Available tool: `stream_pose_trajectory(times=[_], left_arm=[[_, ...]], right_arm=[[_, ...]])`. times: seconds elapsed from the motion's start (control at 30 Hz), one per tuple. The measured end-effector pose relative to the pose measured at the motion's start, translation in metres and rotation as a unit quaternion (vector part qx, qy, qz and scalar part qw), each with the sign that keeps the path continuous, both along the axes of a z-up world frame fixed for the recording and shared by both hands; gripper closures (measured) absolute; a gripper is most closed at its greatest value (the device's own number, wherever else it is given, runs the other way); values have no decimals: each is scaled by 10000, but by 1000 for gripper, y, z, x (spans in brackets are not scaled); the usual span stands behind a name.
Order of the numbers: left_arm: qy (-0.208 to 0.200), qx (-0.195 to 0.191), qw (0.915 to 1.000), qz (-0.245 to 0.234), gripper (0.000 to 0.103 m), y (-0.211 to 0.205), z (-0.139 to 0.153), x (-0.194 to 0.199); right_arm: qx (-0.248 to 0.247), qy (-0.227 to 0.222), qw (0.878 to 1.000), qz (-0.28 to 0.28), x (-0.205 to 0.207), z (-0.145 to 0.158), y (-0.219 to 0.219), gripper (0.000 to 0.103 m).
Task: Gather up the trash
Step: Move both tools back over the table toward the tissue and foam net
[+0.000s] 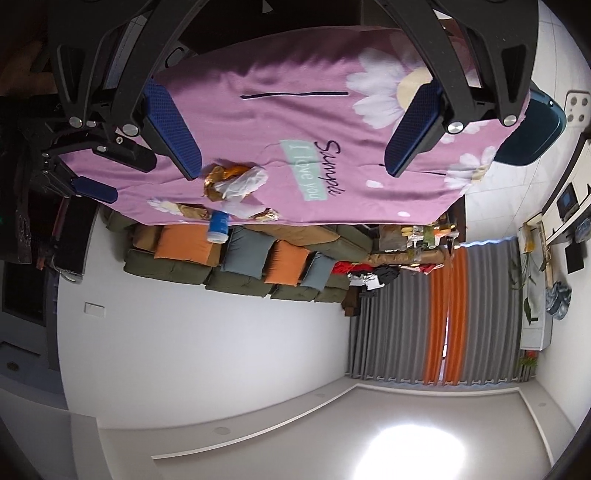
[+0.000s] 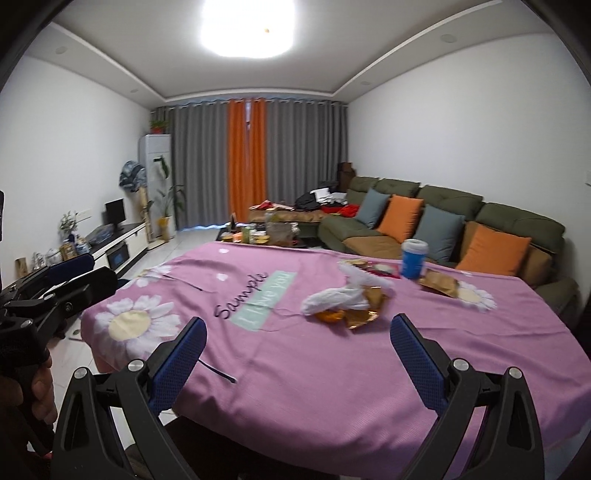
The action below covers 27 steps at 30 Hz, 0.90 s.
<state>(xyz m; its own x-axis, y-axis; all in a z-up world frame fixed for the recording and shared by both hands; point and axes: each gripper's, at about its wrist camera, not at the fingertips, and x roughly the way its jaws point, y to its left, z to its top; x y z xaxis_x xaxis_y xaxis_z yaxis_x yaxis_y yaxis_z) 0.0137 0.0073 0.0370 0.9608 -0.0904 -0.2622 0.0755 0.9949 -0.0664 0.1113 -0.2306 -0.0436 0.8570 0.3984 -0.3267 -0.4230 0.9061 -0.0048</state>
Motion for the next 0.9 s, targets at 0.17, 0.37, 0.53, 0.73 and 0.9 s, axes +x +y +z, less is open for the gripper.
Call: stream_pose_trajectory(times=[0.17, 0.37, 0.53, 0.73, 0.9], left_arm=[[-35, 1, 9999, -122, 6, -8, 3, -6], [-76, -6, 9996, -257, 6, -14, 6, -10], [-75, -25, 9995, -316, 6, -19, 8, -9], [-35, 36, 9995, -303, 6, -19, 7, -1], [164, 7, 9995, -268, 6, -15, 0, 16]], right_arm=[[13, -68, 9998, -163, -9, 0, -10, 7], [29, -186, 9994, -290, -20, 5, -16, 7], [42, -243, 9987, -438, -26, 7, -24, 7], [-13, -221, 9980, -588, -14, 9, -30, 7], [-116, -78, 9979, -626, 8, 6, -28, 7]])
